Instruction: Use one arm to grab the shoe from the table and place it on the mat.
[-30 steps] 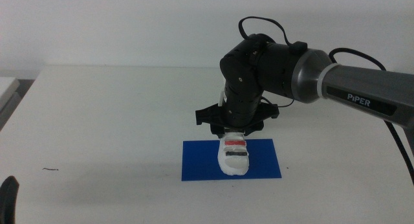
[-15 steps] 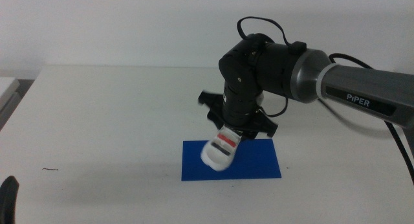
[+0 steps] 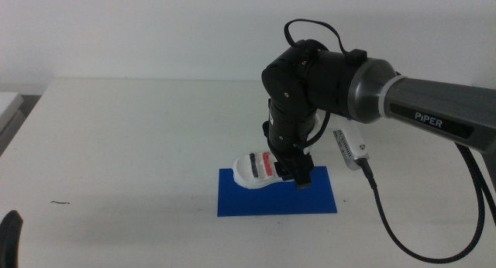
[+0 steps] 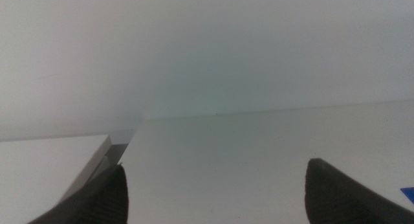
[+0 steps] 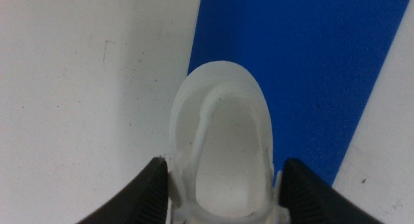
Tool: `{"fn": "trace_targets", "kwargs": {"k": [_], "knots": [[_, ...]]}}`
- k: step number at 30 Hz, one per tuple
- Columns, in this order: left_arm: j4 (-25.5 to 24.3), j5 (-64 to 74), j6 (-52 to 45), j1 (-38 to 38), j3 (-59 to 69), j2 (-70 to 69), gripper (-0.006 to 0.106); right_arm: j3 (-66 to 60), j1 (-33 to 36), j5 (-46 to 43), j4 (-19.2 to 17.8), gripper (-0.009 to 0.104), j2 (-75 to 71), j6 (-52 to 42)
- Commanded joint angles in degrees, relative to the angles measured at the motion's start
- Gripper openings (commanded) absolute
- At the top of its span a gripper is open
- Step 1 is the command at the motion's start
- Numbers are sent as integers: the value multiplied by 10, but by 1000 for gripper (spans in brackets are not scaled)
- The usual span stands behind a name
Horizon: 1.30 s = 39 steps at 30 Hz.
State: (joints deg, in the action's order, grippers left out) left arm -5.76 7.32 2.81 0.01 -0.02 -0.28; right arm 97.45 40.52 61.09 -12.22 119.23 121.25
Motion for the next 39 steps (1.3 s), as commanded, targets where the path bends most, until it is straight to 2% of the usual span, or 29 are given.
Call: {"fn": "trace_targets", "kwargs": {"k": [1,14,16,17,19,20,21,24,26,28,29,31,33,35,37,39], "knots": [[2,-7,1,0,0,3,94,4,0,6,-11,5,1,14],[2,-7,1,0,0,3,94,3,0,19,6,5,32,14],[2,-7,1,0,0,3,94,3,0,19,6,8,40,14],[2,-7,1,0,0,3,94,3,0,19,6,14,41,14],[2,-7,1,0,0,3,94,3,0,19,5,33,42,14],[2,-7,1,0,0,3,94,3,0,19,4,49,42,14],[2,-7,1,0,0,3,94,3,0,19,4,58,42,14],[2,-7,1,0,0,3,94,3,0,19,4,81,39,11],[2,-7,1,0,0,3,94,3,0,19,20,92,29,-20],[2,-7,1,0,0,3,94,3,0,23,27,93,4,-100],[2,-7,1,0,0,3,94,3,0,28,24,93,-14,-175],[2,-7,1,0,0,3,94,3,0,51,14,93,-52,-372],[2,-7,1,0,0,3,94,3,0,67,25,93,-94,-587],[2,-7,1,0,0,3,94,3,0,63,26,93,-126,-712],[2,-7,1,0,0,3,94,3,0,60,23,93,-152,-777],[2,-7,1,0,0,3,94,3,0,46,21,93,-176,-781]]}}
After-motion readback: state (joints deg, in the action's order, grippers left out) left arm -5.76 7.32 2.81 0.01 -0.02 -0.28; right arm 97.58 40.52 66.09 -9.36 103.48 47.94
